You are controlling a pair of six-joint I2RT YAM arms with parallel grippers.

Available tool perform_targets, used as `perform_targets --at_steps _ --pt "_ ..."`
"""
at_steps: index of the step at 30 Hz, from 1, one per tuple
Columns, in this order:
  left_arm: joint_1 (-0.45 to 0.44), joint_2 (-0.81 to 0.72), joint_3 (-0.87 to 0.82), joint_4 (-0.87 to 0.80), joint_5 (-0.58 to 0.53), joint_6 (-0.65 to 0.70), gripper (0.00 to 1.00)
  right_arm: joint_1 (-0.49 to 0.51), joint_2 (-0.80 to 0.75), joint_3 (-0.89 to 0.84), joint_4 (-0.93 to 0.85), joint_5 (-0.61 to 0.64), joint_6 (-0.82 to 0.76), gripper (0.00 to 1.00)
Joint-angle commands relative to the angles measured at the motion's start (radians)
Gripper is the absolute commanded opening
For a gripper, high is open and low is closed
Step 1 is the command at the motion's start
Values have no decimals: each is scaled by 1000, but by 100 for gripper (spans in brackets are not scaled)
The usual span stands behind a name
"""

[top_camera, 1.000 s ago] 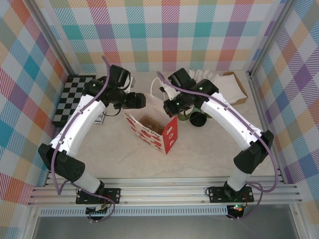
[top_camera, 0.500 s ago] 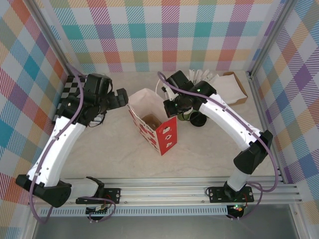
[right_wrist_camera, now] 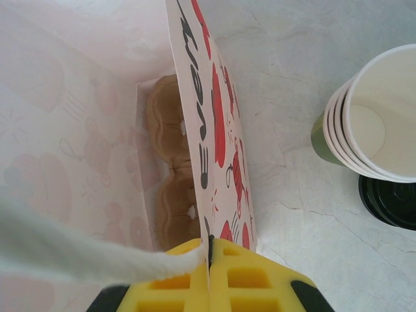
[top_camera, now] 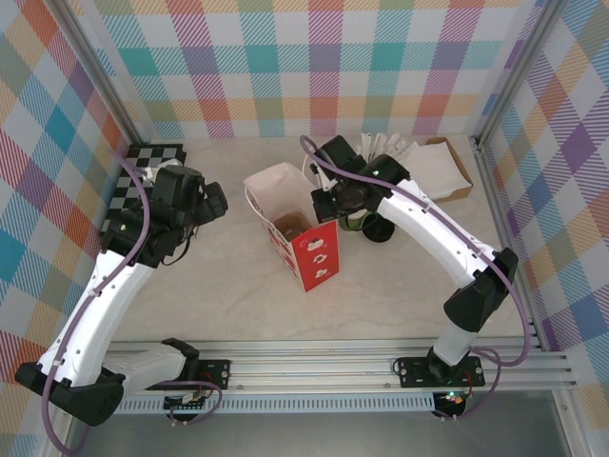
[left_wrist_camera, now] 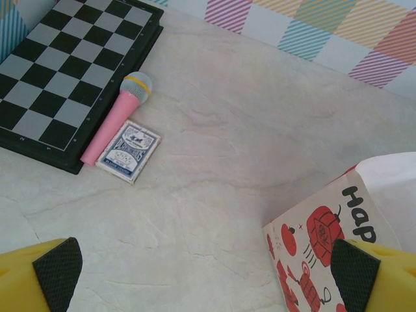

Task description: Pack the takeout coffee

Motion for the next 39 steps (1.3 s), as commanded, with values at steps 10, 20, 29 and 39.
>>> perform_targets --at_steps 10,20,29,39 --pt "14 6 -21 28 27 -16 100 5 2 -63 96 34 -25 0" --pt "14 11 -30 34 35 -22 100 5 -32 -83 112 -31 -11 30" --pt "14 14 -48 46 27 -29 100 -103 -208 -77 51 -151 -20 78" --pt "16 4 -198 181 204 -221 100 -610 -421 -450 223 -313 138 100"
